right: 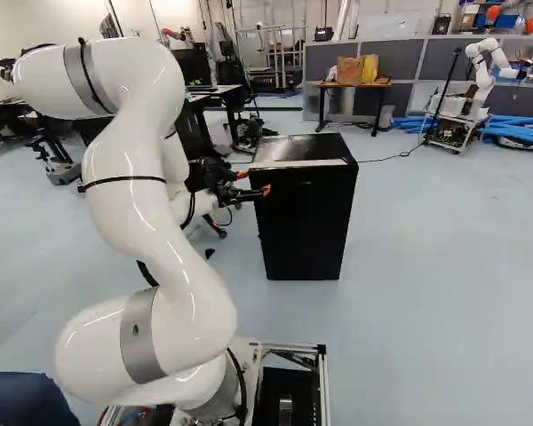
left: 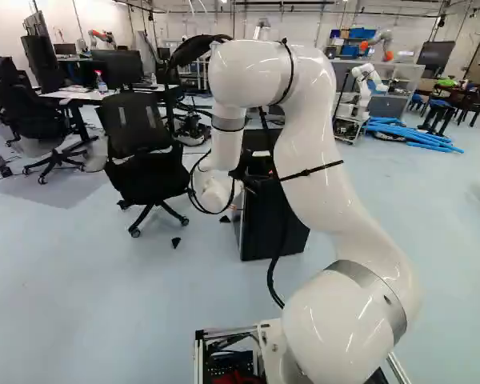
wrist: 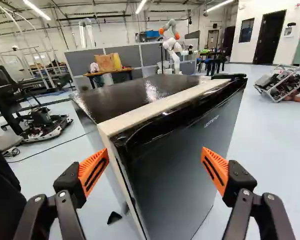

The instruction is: Grab a drink from the fridge

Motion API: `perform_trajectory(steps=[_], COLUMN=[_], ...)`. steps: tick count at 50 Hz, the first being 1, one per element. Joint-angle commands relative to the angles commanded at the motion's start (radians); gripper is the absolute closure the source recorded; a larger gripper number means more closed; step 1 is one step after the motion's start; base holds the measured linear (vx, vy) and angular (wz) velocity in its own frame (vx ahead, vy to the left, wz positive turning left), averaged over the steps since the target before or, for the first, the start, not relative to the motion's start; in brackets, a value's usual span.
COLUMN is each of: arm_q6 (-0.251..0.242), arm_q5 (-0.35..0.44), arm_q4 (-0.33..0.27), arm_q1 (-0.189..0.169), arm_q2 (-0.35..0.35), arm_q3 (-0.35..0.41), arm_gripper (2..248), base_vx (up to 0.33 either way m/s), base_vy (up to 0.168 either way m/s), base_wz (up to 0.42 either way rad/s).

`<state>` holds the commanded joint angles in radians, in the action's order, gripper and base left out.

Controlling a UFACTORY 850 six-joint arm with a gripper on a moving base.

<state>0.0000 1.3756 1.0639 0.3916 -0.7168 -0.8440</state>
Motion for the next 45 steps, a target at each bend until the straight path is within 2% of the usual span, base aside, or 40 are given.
perform_trajectory(steps=[45], arm_q6=[0.000], arm_q5=[0.000], arm_q4=[0.052], arm_q1=[-0.002], arm_q2=[-0.006], arm_q3=[-0.011], arm_gripper=[3], base_vx=[0.000], base_vy=[0.000], base_wz=[0.000])
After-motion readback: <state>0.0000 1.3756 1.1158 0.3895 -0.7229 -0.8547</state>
